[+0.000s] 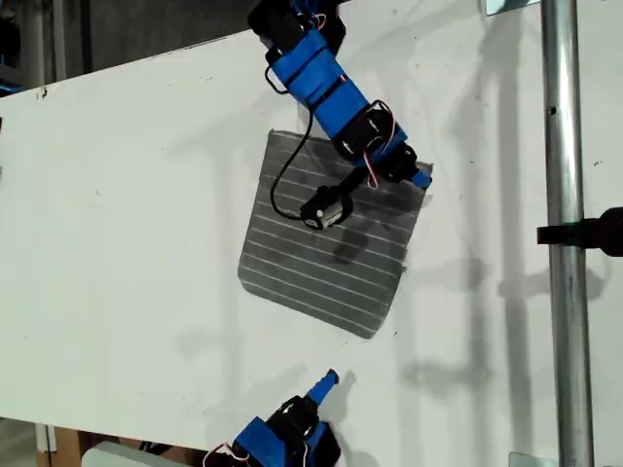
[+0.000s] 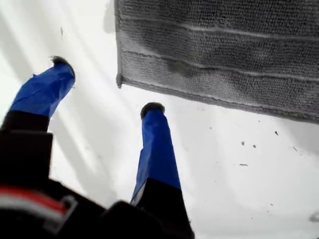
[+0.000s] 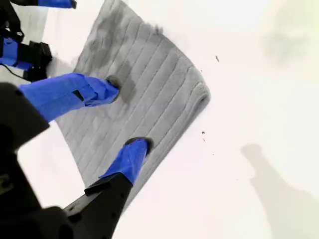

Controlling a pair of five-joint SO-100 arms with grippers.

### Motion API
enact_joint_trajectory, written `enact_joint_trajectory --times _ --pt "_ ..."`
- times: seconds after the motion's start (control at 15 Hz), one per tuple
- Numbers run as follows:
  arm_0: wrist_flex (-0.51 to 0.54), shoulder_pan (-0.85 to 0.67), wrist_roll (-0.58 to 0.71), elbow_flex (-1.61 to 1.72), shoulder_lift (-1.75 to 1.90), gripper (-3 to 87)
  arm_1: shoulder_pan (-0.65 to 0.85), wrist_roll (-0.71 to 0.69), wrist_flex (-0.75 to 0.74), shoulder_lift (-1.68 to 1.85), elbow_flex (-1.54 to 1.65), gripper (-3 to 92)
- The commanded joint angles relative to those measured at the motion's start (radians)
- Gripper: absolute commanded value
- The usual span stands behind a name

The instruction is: Grasp corners of a towel and fold twice.

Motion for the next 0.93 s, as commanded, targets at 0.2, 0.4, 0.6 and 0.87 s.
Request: enact_joint_trajectory --times 0.2,0.4,0.6,0.87 --pt "-0.014 -0.002 0.002 -0.002 0.025 18.4 0.055 0.008 -0.023 -0.169 -0.063 31.2" --pt "-0.014 -0.006 0.002 0.006 0.034 18.3 0.061 0.015 -0.029 -0.232 -0.061 19.4" --pt "-0.021 -0.028 -0.015 0.014 0.002 17.8 0.067 0.028 -0.035 -0.241 -0.061 -0.2" --pt "-0.058 -0.110 0.009 -0.121 -0.291 23.4 0.078 0.018 -0.048 -0.232 -0.063 -0.2"
